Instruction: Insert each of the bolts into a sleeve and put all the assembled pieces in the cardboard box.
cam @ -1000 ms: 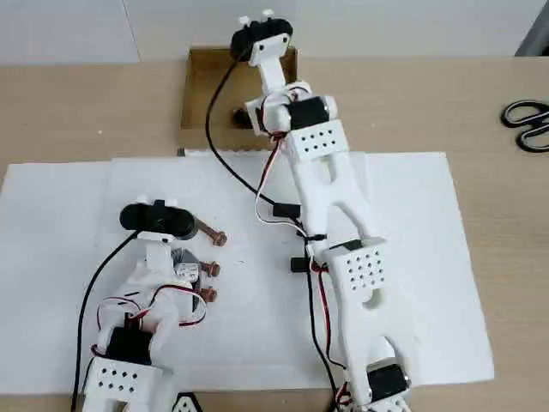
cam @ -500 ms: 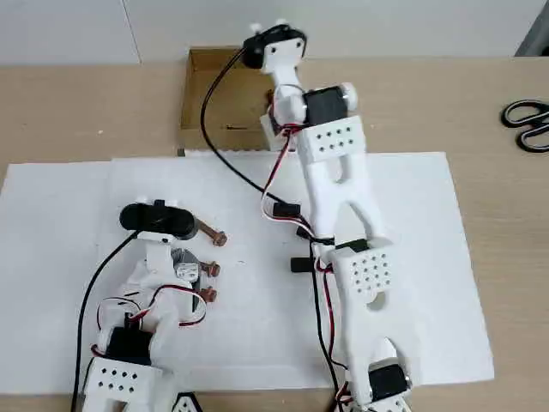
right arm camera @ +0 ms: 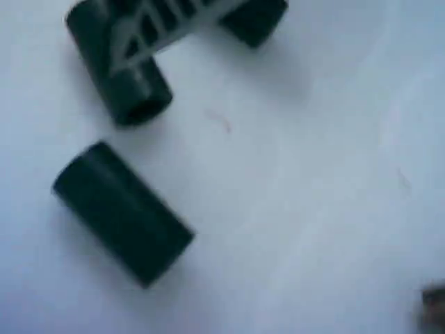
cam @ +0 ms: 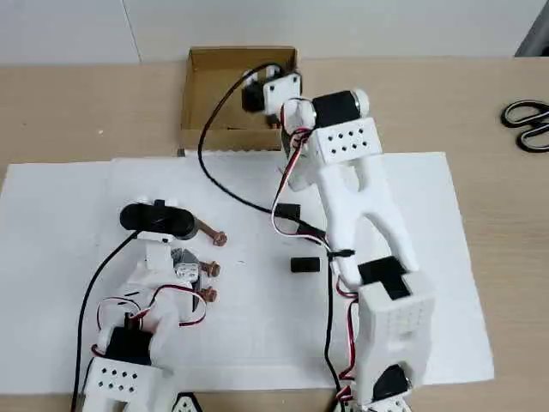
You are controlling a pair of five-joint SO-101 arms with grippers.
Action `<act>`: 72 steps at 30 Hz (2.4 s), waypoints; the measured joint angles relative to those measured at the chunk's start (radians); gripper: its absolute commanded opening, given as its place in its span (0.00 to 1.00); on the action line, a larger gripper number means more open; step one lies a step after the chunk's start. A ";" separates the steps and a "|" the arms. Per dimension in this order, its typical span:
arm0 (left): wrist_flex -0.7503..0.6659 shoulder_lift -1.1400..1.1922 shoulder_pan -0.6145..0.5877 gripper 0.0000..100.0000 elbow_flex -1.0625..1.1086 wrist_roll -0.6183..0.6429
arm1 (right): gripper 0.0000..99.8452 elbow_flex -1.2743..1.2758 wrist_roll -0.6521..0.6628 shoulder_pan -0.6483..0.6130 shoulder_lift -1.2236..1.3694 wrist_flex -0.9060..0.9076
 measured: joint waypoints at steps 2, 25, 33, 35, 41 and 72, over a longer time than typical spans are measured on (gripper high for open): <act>0.000 0.000 0.000 0.01 0.000 0.000 | 0.17 0.035 0.046 0.005 -0.003 0.000; 0.000 0.000 0.000 0.01 0.000 0.002 | 0.17 0.236 0.233 -0.005 0.043 0.000; 0.000 0.000 0.000 0.01 0.000 0.002 | 0.17 0.249 0.233 -0.066 0.044 0.000; 0.000 0.000 0.000 0.01 0.000 0.002 | 0.17 0.249 0.233 -0.069 0.051 -0.002; 0.000 0.000 0.000 0.01 0.000 0.002 | 0.17 0.253 0.233 -0.068 0.080 -0.003; 0.000 0.000 0.000 0.01 0.000 0.002 | 0.10 0.402 0.255 -0.018 0.147 -0.158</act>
